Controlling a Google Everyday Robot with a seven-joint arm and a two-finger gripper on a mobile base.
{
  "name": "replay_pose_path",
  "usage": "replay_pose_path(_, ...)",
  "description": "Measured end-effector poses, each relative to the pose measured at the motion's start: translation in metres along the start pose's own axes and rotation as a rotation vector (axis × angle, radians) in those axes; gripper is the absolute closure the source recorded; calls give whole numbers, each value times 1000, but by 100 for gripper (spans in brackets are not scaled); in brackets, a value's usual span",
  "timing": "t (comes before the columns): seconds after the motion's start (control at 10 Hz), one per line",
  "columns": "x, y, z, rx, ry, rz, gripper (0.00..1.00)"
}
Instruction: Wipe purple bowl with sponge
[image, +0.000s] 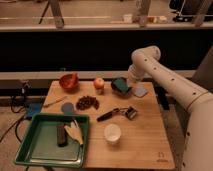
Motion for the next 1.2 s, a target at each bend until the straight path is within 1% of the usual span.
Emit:
replay_pose_path(0.1,4,-2,1,19,-11,24,88)
replay_pose_path(0.2,8,-3,3,45,-13,76,78)
replay_pose_path(0.3,11,-11,9,80,-1,129,67)
replay_pose_path(0.4,15,-21,16,115,7,175,58)
replay_pose_path(0.5,22,-29,24,149,1,229,50)
replay_pose_path(0.6,37,-38,36,196,-1,309,38)
replay_pose_path(0.7,42,-45,51,219,-14,372,26)
replay_pose_path(0.8,44,-52,58,228,-26,402,22)
replay_pose_path(0.9,43,-59,68,228,-43,430,20)
replay_pose_path(1.0,41,-64,75,226,-62,443,20)
replay_pose_path(1.2,39,-66,81,215,-79,448,20)
